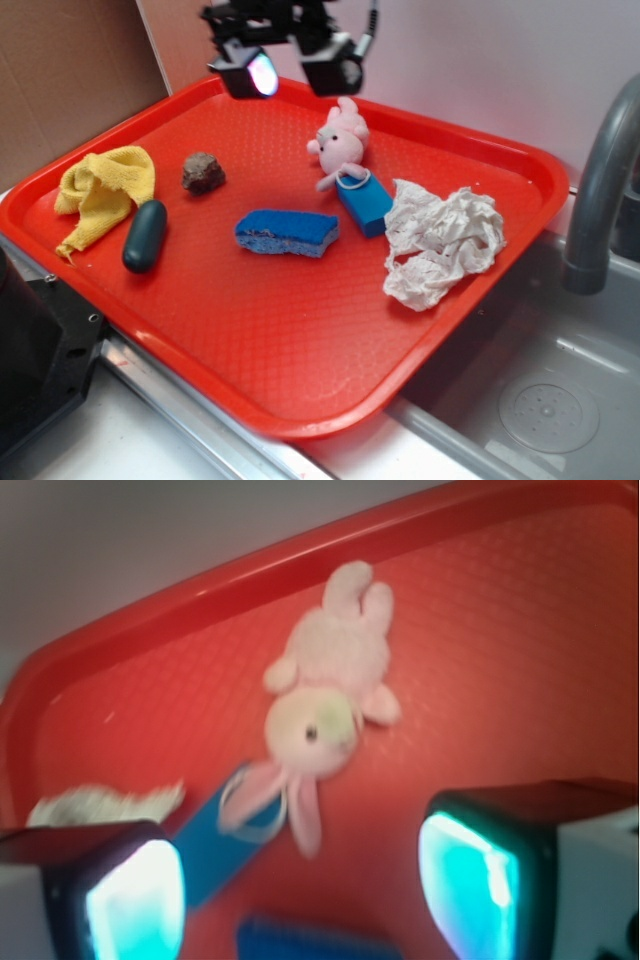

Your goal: Grab the pink bunny.

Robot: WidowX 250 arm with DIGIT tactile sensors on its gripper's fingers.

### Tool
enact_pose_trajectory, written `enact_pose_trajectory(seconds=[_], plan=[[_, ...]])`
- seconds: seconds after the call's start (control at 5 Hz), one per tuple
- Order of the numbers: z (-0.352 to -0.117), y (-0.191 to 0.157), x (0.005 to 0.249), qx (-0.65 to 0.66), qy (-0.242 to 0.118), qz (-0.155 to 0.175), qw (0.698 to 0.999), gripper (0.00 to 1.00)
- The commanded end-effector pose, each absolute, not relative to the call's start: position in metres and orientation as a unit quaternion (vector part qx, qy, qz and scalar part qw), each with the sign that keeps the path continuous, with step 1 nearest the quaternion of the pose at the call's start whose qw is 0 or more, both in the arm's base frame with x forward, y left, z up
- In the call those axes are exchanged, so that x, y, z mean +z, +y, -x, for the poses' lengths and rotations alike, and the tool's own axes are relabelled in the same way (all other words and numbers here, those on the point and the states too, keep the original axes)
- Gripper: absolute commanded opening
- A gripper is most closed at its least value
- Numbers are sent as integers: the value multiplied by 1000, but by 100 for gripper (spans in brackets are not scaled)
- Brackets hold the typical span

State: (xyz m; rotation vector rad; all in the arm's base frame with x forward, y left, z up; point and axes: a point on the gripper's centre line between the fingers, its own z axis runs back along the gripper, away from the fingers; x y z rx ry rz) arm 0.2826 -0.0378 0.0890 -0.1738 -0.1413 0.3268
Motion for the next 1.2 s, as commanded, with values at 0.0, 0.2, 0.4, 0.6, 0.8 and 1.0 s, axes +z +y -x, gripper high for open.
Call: enact_pose_trajectory(seconds=[0.0, 0.2, 0.4, 0.6, 0.8, 1.0], plan=[[-319, -21, 54, 227, -46, -27, 972, 100], [-328, -20, 36, 238, -29, -22, 970, 92], [-327, -23, 35, 249, -23, -4, 968, 0], [-317, -23, 47, 213, -17, 31, 976, 0], [-299, -14, 97, 147, -42, 46, 987, 0], [-270, 4, 147, 58, -49, 38, 996, 0]])
